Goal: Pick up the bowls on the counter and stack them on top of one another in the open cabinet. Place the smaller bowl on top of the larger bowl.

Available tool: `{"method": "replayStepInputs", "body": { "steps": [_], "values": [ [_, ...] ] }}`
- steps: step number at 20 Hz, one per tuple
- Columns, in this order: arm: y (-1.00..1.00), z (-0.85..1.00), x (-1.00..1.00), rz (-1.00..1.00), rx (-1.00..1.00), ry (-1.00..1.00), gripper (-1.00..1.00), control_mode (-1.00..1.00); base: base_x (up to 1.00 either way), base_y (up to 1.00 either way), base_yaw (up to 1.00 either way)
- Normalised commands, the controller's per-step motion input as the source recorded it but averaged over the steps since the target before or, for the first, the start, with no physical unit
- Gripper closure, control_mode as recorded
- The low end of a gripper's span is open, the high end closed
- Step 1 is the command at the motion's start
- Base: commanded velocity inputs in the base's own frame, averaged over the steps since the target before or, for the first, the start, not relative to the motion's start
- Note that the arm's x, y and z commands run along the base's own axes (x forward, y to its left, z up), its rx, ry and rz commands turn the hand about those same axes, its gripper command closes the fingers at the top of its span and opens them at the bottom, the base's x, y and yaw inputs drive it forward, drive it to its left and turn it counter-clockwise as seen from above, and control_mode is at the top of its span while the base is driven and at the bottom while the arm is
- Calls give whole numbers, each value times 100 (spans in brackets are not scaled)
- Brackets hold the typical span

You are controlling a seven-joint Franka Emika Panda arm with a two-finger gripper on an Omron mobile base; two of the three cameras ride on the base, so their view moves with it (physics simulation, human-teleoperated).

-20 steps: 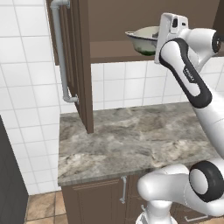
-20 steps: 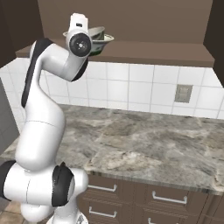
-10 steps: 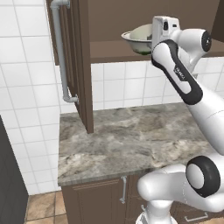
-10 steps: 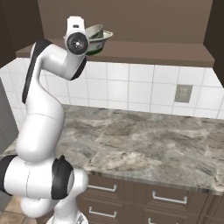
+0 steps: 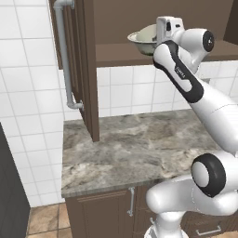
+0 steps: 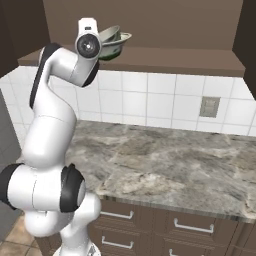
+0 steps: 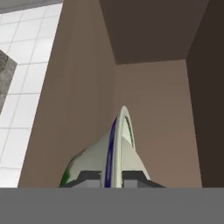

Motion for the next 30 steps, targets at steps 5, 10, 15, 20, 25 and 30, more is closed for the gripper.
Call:
{"method": "replayStepInputs", "body": {
  "steps": [5, 10, 15, 20, 25, 30],
  "values": [
    [0, 0, 43, -5, 0, 3, 100, -100, 0, 0, 0],
    [0, 0, 37, -4, 0, 3, 100, -100, 0, 0, 0],
    [-8, 0, 27, -2, 2, 4, 100, -100, 0, 0, 0],
    [-12, 0, 23, -1, 4, 4, 100, -100, 0, 0, 0],
    [-14, 0, 22, -1, 4, 3, 100, -100, 0, 0, 0],
    [-17, 0, 21, 0, 4, 1, 100, -100, 0, 0, 0]
  ]
}}
